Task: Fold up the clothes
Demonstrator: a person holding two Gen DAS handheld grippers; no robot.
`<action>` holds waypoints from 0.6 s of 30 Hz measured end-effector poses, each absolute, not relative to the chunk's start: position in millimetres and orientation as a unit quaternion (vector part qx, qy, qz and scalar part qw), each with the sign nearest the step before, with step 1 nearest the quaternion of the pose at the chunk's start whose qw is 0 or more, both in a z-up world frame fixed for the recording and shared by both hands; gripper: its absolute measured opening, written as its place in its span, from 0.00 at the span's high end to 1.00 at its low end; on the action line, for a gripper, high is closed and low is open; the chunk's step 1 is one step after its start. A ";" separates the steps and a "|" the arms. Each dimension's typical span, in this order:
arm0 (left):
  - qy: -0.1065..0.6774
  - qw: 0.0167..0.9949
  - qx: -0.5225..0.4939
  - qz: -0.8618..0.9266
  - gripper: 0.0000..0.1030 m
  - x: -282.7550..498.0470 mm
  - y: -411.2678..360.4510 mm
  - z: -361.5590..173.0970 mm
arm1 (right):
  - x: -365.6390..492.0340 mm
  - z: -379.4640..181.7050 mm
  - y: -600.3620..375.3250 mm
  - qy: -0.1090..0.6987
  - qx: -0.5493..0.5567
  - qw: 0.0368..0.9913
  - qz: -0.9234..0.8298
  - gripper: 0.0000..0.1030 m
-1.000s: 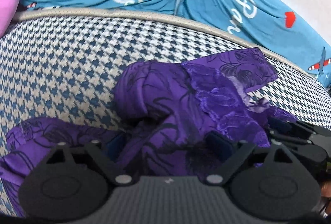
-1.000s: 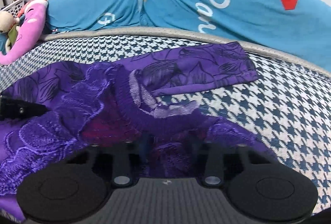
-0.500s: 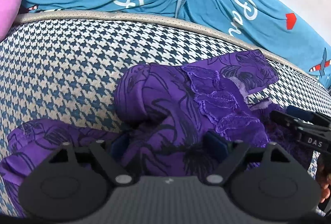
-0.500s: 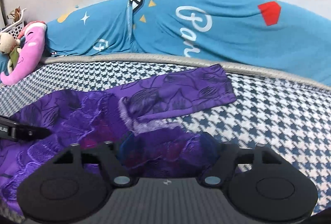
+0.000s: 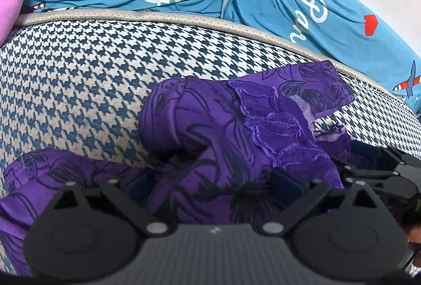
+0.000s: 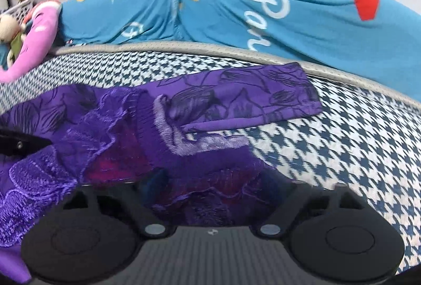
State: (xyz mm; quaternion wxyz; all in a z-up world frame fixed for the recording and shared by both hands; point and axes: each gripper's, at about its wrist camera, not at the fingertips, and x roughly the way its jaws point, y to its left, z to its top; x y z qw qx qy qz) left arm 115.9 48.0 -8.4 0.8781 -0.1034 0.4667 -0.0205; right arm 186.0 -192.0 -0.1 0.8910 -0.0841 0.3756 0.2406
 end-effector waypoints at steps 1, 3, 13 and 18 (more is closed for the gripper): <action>0.466 0.879 -0.102 -0.023 0.12 115.9 46.8 -8.2 | 185.8 0.1 -191.0 0.374 -0.085 0.892 0.240 0.36; 0.463 0.880 -0.100 -0.023 0.15 115.9 44.5 -7.6 | 185.7 0.8 -190.5 0.371 -0.084 0.893 0.239 0.65; 0.432 0.894 -0.112 -0.031 0.40 117.3 42.7 10.2 | 181.5 28.3 -197.4 0.325 -0.060 0.916 0.228 0.89; 0.414 0.901 -0.122 -0.038 0.41 118.6 43.2 21.0 | 181.9 60.7 -212.1 0.267 -0.015 0.943 0.198 0.92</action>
